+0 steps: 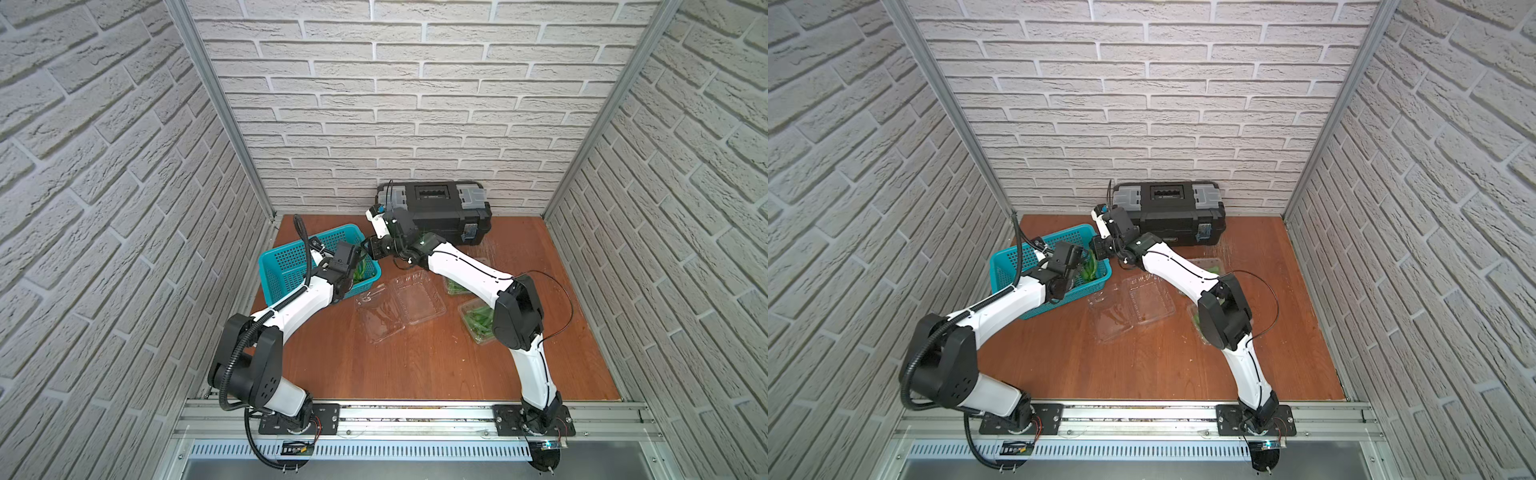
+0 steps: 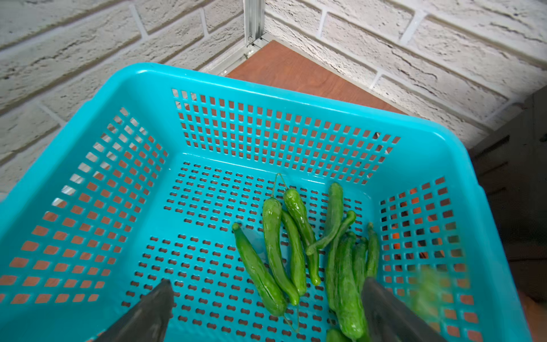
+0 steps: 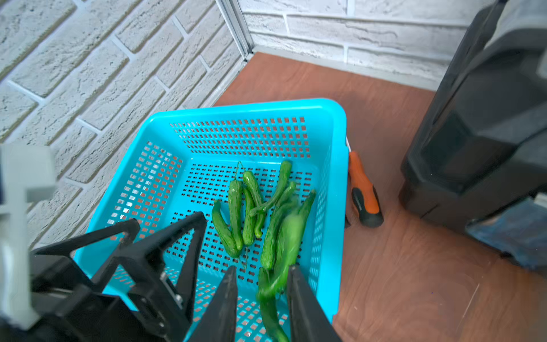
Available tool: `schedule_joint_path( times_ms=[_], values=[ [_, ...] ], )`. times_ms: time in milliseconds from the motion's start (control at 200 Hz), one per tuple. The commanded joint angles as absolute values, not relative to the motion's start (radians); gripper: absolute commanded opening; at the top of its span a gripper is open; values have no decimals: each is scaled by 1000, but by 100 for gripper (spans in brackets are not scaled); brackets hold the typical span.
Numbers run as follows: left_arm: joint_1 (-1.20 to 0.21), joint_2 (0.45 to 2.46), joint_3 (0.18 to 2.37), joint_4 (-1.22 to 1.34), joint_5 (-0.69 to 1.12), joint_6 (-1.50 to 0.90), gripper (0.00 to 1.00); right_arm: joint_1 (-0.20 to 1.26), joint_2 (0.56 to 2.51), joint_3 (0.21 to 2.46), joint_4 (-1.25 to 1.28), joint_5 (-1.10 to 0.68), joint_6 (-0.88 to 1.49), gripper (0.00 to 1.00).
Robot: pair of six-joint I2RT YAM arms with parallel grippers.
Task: Take small green peppers out of containers
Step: Place the green pepper in the basket, then move the packing box to the center of the board.
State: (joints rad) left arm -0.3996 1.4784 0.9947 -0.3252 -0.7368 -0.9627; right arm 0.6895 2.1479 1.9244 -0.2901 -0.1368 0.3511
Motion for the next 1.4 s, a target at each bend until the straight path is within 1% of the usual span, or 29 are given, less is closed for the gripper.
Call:
schedule_joint_path(
  times_ms=[0, 65, 100, 205, 310, 360, 420, 470, 490, 535, 655, 710, 805, 975, 1080, 1235, 1395],
  values=[
    [-397, 1422, 979, -329, -808, -959, 98, 677, 2070, 1825, -196, -97, 368, 31],
    [-395, 1415, 970, -324, -818, -955, 98, 665, 2006, 1732, -151, -43, 367, 31],
    [-393, 1412, 968, -324, -825, -954, 98, 658, 1970, 1682, -145, 15, 374, 31],
    [-389, 1405, 967, -332, -881, -909, 98, 622, 1840, 1523, -145, 237, 366, 30],
    [-386, 1373, 944, -306, -1007, -796, 98, 570, 1670, 1305, -98, 522, 346, 31],
    [-380, 1346, 906, -238, -1072, -703, 98, 537, 1581, 1193, -60, 658, 332, 33],
    [-363, 1311, 833, -82, -1118, -550, 98, 485, 1477, 1082, -40, 786, 313, 35],
    [-339, 1281, 773, 46, -1124, -438, 98, 438, 1411, 1004, -19, 853, 267, 36],
    [-328, 1269, 752, 88, -1119, -403, 98, 419, 1393, 982, -16, 880, 251, 38],
    [-296, 1247, 710, 171, -1096, -347, 98, 370, 1356, 943, -44, 916, 242, 40],
    [-232, 1217, 694, 162, -1011, -336, 98, 259, 1299, 905, -161, 862, 274, 40],
    [-226, 1228, 711, 149, -977, -334, 98, 235, 1284, 890, -176, 829, 291, 40],
    [-228, 1267, 756, 99, -925, -353, 98, 210, 1282, 874, -164, 717, 292, 39],
    [-240, 1358, 865, -16, -784, -416, 98, 195, 1405, 951, -210, 460, 242, 36],
    [-284, 1392, 893, 2, -722, -407, 98, 174, 1476, 998, -244, 316, 262, 36],
    [-347, 1422, 915, 71, -613, -355, 98, 141, 1569, 1069, -331, 276, 320, 36],
    [-406, 1465, 971, 61, -521, -319, 98, 90, 1614, 1091, -378, 251, 365, 36]
  ],
)
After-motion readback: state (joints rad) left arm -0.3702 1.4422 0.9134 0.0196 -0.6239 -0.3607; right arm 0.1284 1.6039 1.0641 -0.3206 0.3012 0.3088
